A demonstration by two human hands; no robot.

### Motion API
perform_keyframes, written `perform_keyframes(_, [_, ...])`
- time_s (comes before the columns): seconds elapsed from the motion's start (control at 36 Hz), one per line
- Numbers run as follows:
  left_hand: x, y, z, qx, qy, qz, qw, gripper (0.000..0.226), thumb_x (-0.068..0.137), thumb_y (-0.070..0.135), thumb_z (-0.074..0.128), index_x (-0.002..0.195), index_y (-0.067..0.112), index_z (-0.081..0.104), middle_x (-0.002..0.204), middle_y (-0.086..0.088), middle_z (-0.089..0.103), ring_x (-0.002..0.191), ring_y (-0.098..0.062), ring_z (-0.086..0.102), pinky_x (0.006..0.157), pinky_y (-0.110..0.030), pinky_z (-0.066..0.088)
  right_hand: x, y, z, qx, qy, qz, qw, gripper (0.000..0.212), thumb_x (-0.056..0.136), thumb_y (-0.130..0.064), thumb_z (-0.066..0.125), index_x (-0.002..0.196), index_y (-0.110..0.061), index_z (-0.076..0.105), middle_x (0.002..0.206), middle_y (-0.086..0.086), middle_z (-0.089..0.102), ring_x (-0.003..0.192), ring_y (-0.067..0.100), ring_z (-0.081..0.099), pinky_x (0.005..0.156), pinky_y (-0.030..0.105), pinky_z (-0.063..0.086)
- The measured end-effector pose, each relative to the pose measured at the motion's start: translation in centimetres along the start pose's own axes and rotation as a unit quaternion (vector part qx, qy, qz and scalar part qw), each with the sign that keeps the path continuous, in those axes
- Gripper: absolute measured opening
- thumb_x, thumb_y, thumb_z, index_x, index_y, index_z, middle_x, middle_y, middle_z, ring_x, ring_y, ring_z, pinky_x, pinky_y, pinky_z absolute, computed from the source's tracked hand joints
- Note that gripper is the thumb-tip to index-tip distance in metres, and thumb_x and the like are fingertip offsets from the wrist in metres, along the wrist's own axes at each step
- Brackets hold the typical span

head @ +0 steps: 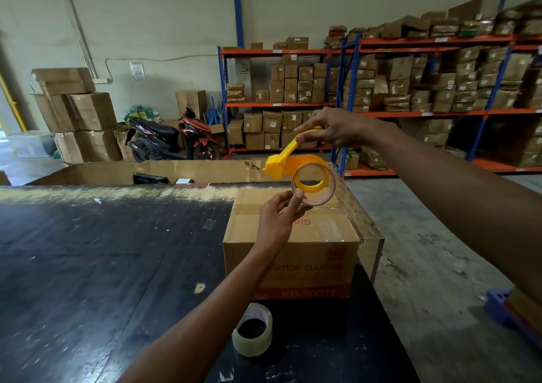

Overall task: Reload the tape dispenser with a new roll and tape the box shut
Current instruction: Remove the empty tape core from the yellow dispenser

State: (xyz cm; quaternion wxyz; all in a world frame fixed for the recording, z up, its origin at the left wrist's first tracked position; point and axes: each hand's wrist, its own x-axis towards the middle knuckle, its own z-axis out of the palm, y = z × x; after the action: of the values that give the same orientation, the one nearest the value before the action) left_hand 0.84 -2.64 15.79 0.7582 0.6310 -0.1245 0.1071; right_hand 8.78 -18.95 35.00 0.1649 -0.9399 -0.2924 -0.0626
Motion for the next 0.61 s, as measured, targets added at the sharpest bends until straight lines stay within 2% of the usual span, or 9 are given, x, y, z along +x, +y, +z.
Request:
perform_keyframes(0.11, [-2.0, -1.3, 0.1, -0.018, -0.029, -0.024, 0.999, 0.040, 0.093, 0.037, 0.066, 0.121, 0.008, 0.067, 0.114, -0.015, 0.078, 0.105, -0.022, 0.077, 0.089, -0.028, 0.063, -0.3, 0.2, 0.3, -0.007, 0.012, 0.005, 1.000, 0.050, 0.095, -0.049, 0.061, 0.138, -0.023, 0.064, 0.120, -0.012, 0.048, 0.111, 0.010, 0.044, 0.087, 0.030, 0.036])
perform_keyframes(0.17, [-3.6, -3.4, 0.2, 0.018, -0.058, -0.065, 0.996, 0.038, 0.097, 0.035, 0.066, 0.123, 0.008, 0.068, 0.113, -0.010, 0.079, 0.105, -0.019, 0.077, 0.092, -0.032, 0.063, -0.4, 0.3, 0.5, -0.002, 0.017, 0.003, 1.000, 0.050, 0.095, -0.048, 0.061, 0.137, -0.021, 0.064, 0.122, -0.011, 0.051, 0.111, 0.009, 0.046, 0.084, 0.026, 0.036])
perform_keyframes(0.25, [-6.5, -8.1, 0.2, 0.070, -0.101, -0.148, 0.981, 0.035, 0.097, 0.040, 0.069, 0.118, 0.012, 0.072, 0.110, -0.005, 0.081, 0.103, -0.016, 0.078, 0.096, -0.037, 0.061, -0.7, 0.5, 0.8, 0.000, 0.021, 0.000, 1.000, 0.048, 0.097, -0.045, 0.061, 0.137, -0.019, 0.064, 0.121, -0.012, 0.050, 0.108, 0.006, 0.045, 0.073, 0.015, 0.034])
perform_keyframes(0.31, [-8.0, -11.2, 0.3, 0.086, -0.098, -0.213, 0.968, 0.036, 0.096, 0.041, 0.070, 0.110, 0.009, 0.076, 0.102, -0.008, 0.082, 0.092, -0.016, 0.079, 0.090, -0.031, 0.062, -0.9, 0.5, 0.9, 0.000, 0.028, -0.003, 1.000, 0.046, 0.097, -0.045, 0.061, 0.136, -0.020, 0.065, 0.115, -0.018, 0.051, 0.105, 0.005, 0.048, 0.071, 0.013, 0.032])
perform_keyframes(0.36, [-9.0, -13.9, 0.3, 0.123, -0.085, -0.264, 0.953, 0.039, 0.096, 0.043, 0.070, 0.096, 0.005, 0.077, 0.096, -0.012, 0.082, 0.080, -0.014, 0.077, 0.079, -0.026, 0.061, -1.1, 0.4, 0.9, 0.003, 0.029, -0.004, 1.000, 0.045, 0.097, -0.045, 0.061, 0.136, -0.021, 0.065, 0.102, -0.027, 0.048, 0.093, -0.004, 0.050, 0.070, 0.012, 0.031])
perform_keyframes(0.42, [-9.6, -16.3, 0.2, 0.169, -0.073, -0.303, 0.935, 0.041, 0.094, 0.046, 0.071, 0.079, 0.008, 0.074, 0.091, -0.017, 0.082, 0.074, -0.015, 0.074, 0.077, -0.029, 0.062, -1.3, 0.1, 0.8, 0.003, 0.023, -0.003, 1.000, 0.045, 0.098, -0.044, 0.060, 0.135, -0.021, 0.066, 0.095, -0.031, 0.045, 0.085, -0.010, 0.045, 0.070, 0.012, 0.031])
perform_keyframes(0.47, [-10.0, -18.3, 0.1, 0.226, -0.064, -0.338, 0.911, 0.045, 0.093, 0.050, 0.071, 0.072, 0.010, 0.071, 0.084, -0.016, 0.081, 0.071, -0.017, 0.075, 0.079, -0.033, 0.064, -1.4, -0.2, 0.8, -0.005, 0.018, -0.006, 1.000, 0.044, 0.098, -0.044, 0.061, 0.135, -0.021, 0.066, 0.095, -0.031, 0.046, 0.085, -0.009, 0.047, 0.069, 0.012, 0.033])
perform_keyframes(0.56, [-10.3, -20.5, 0.1, 0.264, -0.042, -0.374, 0.888, 0.049, 0.093, 0.051, 0.071, 0.091, 0.003, 0.072, 0.068, -0.007, 0.077, 0.057, -0.012, 0.073, 0.066, -0.028, 0.064, -1.7, -0.4, 1.0, -0.010, 0.015, -0.009, 1.000, 0.044, 0.097, -0.046, 0.061, 0.133, -0.022, 0.068, 0.098, -0.026, 0.052, 0.089, -0.002, 0.053, 0.071, 0.015, 0.036])
perform_keyframes(0.61, [-10.4, -21.3, 0.2, 0.277, -0.035, -0.382, 0.881, 0.056, 0.093, 0.051, 0.070, 0.105, -0.003, 0.069, 0.071, -0.009, 0.078, 0.055, -0.012, 0.075, 0.061, -0.028, 0.065, -1.9, -0.3, 1.3, -0.015, 0.010, -0.014, 1.000, 0.045, 0.096, -0.048, 0.061, 0.133, -0.025, 0.067, 0.105, -0.016, 0.054, 0.098, 0.007, 0.054, 0.073, 0.020, 0.038])
